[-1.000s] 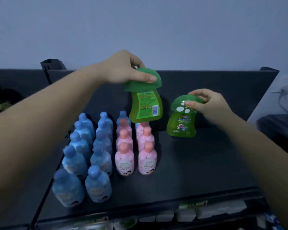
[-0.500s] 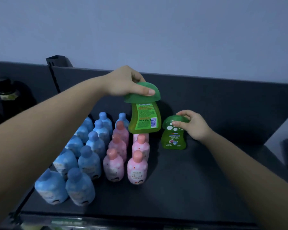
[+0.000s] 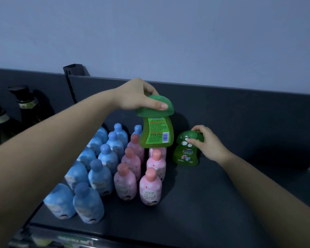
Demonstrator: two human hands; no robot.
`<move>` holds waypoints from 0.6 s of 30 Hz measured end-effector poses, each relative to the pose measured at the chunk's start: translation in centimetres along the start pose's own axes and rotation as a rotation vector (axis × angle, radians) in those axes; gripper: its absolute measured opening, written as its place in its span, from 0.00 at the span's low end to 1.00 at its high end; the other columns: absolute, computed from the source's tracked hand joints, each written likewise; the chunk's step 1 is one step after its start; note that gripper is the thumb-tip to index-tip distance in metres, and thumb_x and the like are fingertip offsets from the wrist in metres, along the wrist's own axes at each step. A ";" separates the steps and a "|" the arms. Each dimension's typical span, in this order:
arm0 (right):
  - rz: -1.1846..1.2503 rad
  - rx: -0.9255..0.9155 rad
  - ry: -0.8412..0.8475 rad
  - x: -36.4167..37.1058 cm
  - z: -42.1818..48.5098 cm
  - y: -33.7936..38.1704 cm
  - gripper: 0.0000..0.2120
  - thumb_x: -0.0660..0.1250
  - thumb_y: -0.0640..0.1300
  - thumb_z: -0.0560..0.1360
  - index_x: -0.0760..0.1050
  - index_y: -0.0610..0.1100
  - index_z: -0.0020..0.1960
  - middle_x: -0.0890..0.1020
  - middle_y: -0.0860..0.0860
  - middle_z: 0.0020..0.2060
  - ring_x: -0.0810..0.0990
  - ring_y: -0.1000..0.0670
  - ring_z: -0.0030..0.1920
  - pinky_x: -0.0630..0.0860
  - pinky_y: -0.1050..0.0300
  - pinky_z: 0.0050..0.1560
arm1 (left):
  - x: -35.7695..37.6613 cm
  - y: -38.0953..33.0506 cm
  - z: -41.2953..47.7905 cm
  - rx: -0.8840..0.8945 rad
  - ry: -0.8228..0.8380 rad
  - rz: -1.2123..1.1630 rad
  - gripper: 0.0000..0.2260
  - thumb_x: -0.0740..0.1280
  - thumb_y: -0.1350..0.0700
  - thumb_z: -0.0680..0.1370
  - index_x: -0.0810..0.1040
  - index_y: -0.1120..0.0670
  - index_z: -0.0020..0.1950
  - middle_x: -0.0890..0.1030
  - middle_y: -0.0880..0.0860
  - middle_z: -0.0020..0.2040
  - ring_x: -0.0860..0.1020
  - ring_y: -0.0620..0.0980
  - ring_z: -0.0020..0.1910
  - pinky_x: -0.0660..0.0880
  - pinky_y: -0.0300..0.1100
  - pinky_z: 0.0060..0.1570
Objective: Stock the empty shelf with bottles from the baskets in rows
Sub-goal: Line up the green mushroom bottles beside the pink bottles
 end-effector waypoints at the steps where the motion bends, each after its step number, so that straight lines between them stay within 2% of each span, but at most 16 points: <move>1: 0.000 -0.009 0.013 0.0 0.0 0.0 0.14 0.73 0.47 0.74 0.73 0.49 0.58 0.74 0.51 0.53 0.75 0.56 0.52 0.68 0.69 0.49 | 0.0 -0.1 0.0 0.000 0.001 0.001 0.13 0.77 0.44 0.69 0.85 0.51 0.46 0.86 0.51 0.43 0.82 0.43 0.40 0.79 0.47 0.51; 4: 0.025 -0.012 0.053 0.3 -0.3 -0.1 0.17 0.73 0.49 0.74 0.73 0.52 0.61 0.72 0.52 0.55 0.75 0.56 0.55 0.69 0.70 0.49 | 0.0 -0.5 0.2 0.002 0.005 0.024 0.13 0.77 0.43 0.69 0.85 0.51 0.46 0.86 0.51 0.43 0.82 0.45 0.41 0.79 0.48 0.51; 7: 0.026 0.007 0.056 -0.1 -0.4 0.1 0.23 0.73 0.50 0.74 0.71 0.52 0.66 0.70 0.52 0.60 0.73 0.55 0.60 0.69 0.62 0.60 | 0.2 -0.8 0.3 -0.009 0.002 0.061 0.16 0.76 0.41 0.68 0.85 0.51 0.45 0.86 0.51 0.42 0.83 0.50 0.45 0.79 0.48 0.51; 9: 0.091 -0.027 -0.136 -1.1 -1.0 1.0 0.20 0.71 0.49 0.76 0.71 0.52 0.65 0.72 0.52 0.60 0.73 0.52 0.63 0.71 0.55 0.63 | 0.4 -1.2 0.5 -0.025 -0.012 0.099 0.18 0.75 0.38 0.68 0.84 0.52 0.44 0.85 0.53 0.43 0.83 0.50 0.45 0.78 0.46 0.47; 11: 0.230 -0.114 -0.349 -2.1 -2.8 3.2 0.14 0.69 0.49 0.76 0.72 0.56 0.60 0.74 0.52 0.59 0.75 0.51 0.60 0.74 0.48 0.62 | 0.8 -1.9 1.0 -0.046 -0.042 0.156 0.21 0.74 0.35 0.68 0.84 0.53 0.43 0.85 0.54 0.42 0.82 0.50 0.43 0.75 0.44 0.42; 12: 0.260 -0.168 -0.376 -2.2 -3.9 4.5 0.15 0.68 0.52 0.74 0.71 0.57 0.60 0.74 0.52 0.59 0.75 0.52 0.60 0.74 0.49 0.61 | 1.0 -2.3 1.3 -0.062 -0.059 0.185 0.23 0.73 0.34 0.68 0.83 0.54 0.43 0.84 0.55 0.42 0.82 0.51 0.43 0.75 0.44 0.41; 13: 0.249 -0.216 -0.332 -1.9 -5.1 6.2 0.20 0.67 0.56 0.72 0.70 0.57 0.62 0.72 0.53 0.60 0.74 0.54 0.61 0.73 0.53 0.62 | 1.2 -2.9 1.5 -0.082 -0.067 0.207 0.24 0.72 0.33 0.68 0.83 0.54 0.44 0.84 0.54 0.42 0.82 0.51 0.43 0.76 0.44 0.41; 15: 0.169 -0.211 -0.146 0.0 -7.1 9.0 0.38 0.69 0.63 0.66 0.62 0.54 0.72 0.65 0.56 0.66 0.68 0.61 0.66 0.67 0.65 0.64 | 1.9 -3.8 2.1 -0.144 -0.035 0.202 0.24 0.70 0.34 0.70 0.80 0.55 0.46 0.82 0.54 0.40 0.82 0.53 0.37 0.76 0.43 0.37; 17: 0.114 -0.120 -0.070 1.8 -8.0 10.2 0.52 0.74 0.64 0.61 0.52 0.54 0.77 0.59 0.58 0.68 0.62 0.62 0.68 0.61 0.68 0.66 | 3.0 -4.7 2.6 -0.210 0.054 0.160 0.21 0.67 0.36 0.73 0.76 0.55 0.45 0.79 0.53 0.34 0.78 0.52 0.26 0.72 0.40 0.31; 18: 0.097 -0.092 -0.100 2.3 -8.1 10.4 0.53 0.77 0.61 0.61 0.50 0.54 0.77 0.59 0.57 0.68 0.62 0.61 0.68 0.61 0.66 0.66 | 3.6 -5.2 2.9 -0.230 0.113 0.155 0.20 0.65 0.37 0.75 0.75 0.55 0.44 0.78 0.53 0.33 0.77 0.52 0.23 0.71 0.39 0.32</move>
Point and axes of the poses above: each hand's wrist, its own z-axis towards the middle knuckle, its own x-axis out of the palm, y = z × x, the point moved 2 cm from there along z, towards the middle knuckle
